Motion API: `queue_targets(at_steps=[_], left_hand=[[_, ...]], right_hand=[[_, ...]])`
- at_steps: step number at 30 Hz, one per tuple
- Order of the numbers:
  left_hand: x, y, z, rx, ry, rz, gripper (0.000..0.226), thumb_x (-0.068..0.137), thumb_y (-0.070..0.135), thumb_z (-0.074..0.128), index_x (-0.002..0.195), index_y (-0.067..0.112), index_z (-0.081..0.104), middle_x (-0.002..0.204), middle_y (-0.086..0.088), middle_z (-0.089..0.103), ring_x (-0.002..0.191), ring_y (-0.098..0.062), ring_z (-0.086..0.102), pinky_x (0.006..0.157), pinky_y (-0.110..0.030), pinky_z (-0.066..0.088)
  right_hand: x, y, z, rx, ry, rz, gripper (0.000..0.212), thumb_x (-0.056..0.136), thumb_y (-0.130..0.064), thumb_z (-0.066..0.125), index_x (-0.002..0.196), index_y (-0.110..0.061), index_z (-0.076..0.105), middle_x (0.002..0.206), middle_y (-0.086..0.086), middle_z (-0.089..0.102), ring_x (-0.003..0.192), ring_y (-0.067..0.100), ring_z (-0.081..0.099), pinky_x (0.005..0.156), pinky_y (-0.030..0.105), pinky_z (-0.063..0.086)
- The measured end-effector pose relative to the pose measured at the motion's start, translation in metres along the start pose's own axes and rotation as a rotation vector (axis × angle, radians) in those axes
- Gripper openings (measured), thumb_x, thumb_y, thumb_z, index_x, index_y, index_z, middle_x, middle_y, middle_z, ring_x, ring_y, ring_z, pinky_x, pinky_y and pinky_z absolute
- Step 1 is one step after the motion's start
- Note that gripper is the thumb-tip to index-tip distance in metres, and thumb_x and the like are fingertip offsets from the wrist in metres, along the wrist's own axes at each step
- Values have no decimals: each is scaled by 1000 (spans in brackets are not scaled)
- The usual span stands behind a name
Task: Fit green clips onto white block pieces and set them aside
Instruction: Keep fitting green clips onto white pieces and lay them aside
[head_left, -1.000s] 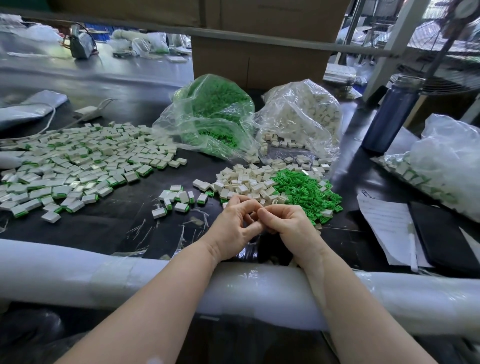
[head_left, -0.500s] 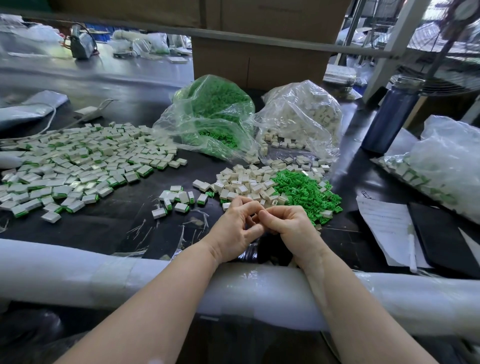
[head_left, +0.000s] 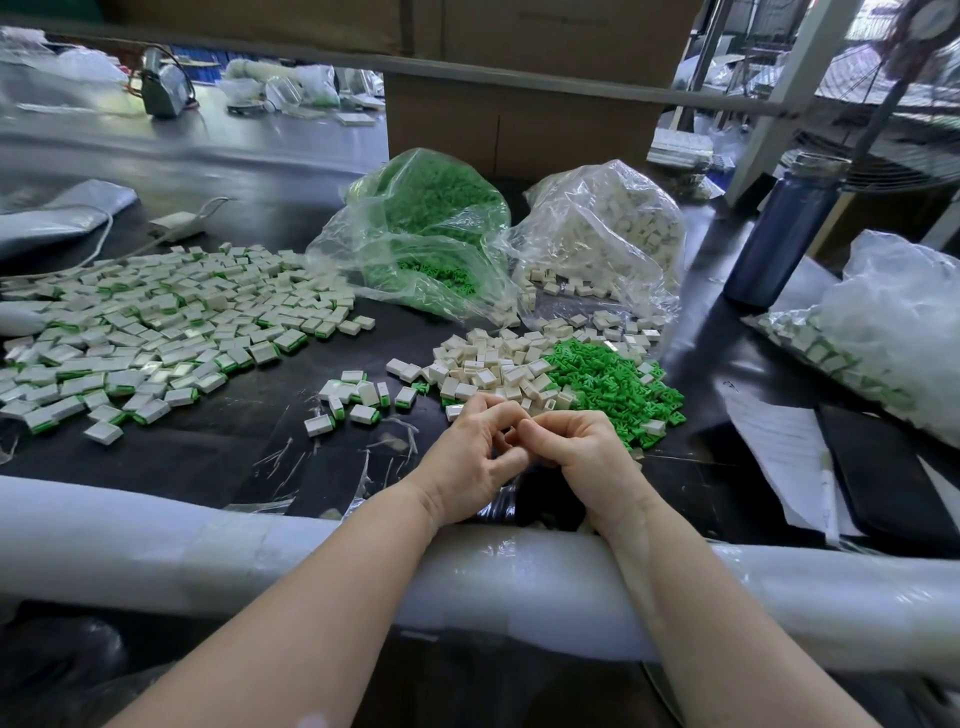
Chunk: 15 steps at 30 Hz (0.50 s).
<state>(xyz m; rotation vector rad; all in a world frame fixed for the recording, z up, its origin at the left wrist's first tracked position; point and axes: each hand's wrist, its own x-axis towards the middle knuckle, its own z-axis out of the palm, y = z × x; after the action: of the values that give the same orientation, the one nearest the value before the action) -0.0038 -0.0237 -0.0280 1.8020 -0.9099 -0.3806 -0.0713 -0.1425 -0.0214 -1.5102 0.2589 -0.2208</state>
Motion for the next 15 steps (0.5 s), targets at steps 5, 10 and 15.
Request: queue_targets(at_steps=[5, 10, 15], left_hand=[[0, -1, 0, 5, 2, 2, 18, 84, 0, 55, 86, 18, 56, 107, -3, 41, 77, -13, 45, 72, -17, 42], [0, 0, -1, 9, -5, 0, 16, 85, 1, 55, 88, 17, 56, 108, -6, 41, 78, -14, 46, 72, -18, 43], [-1, 3, 0, 13, -15, -9, 14, 85, 1, 55, 90, 14, 57, 108, -7, 41, 81, -16, 46, 77, -22, 44]], right_hand=[[0, 0, -1, 4, -2, -1, 20, 86, -4, 60, 70, -6, 72, 65, 14, 66, 61, 21, 61, 61, 27, 51], [-1, -1, -1, 10, -10, 1, 20, 86, -4, 60, 70, -6, 72, 65, 13, 67, 60, 19, 62, 60, 25, 52], [0, 0, -2, 16, -14, -7, 21, 86, -5, 61, 70, -7, 73, 65, 12, 68, 60, 18, 63, 59, 24, 53]])
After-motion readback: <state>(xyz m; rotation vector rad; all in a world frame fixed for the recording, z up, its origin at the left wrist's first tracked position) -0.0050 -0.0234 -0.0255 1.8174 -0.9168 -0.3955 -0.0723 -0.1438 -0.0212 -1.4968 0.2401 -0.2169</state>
